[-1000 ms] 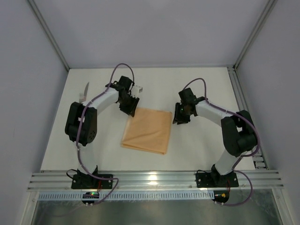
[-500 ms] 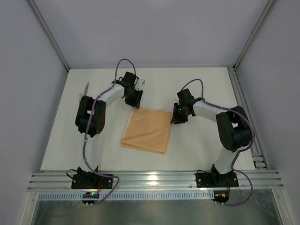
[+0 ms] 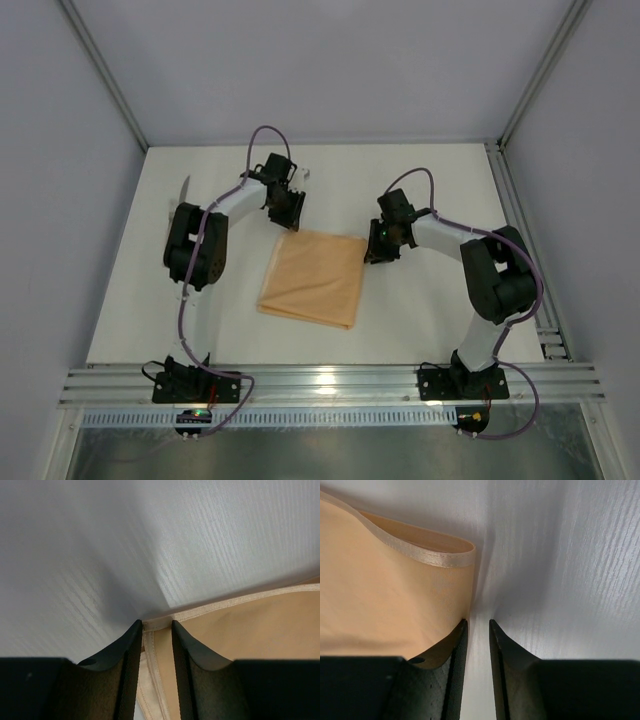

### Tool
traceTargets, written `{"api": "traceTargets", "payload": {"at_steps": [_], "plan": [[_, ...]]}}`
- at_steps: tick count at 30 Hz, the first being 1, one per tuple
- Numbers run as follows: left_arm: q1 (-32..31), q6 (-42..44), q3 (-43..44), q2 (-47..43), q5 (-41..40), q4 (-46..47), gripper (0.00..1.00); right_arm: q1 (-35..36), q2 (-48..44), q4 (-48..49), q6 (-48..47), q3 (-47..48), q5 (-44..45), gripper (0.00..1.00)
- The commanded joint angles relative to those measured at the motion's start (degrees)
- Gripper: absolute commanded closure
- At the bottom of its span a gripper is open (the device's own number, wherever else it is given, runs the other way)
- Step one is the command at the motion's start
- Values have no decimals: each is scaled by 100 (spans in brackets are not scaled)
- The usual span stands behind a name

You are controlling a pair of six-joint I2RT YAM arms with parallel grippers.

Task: Fold the napkin into a case and place the utensils inside
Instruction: Pick up the top corner of the square folded napkin from the center of the board.

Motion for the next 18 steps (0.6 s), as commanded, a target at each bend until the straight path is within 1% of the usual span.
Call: {"api": "traceTargets", "payload": {"at_steps": [1,3,5,7,12,13,18], "plan": [[3,19,144,164,150,-140,68,-26,-112,161,5,-26,-9,72],[3,-16,92,111,177,-115,71,-18,-103,169,5,-26,-17,73],[3,-43,39,41,150,-18,80,-18,-103,169,5,-44,-26,73],[3,-87,-84,-134,107,209,85,-26,-112,178,5,-52,-26,73],[3,-122,-233,-442,-61,527,85,-18,-138,204,23,-105,-44,74],[3,-113,-303,-538,-69,632,84,-18,-156,213,40,-131,-44,74],[3,-60,-331,-636,-131,633,85,-18,-200,222,58,-184,-35,75]]}}
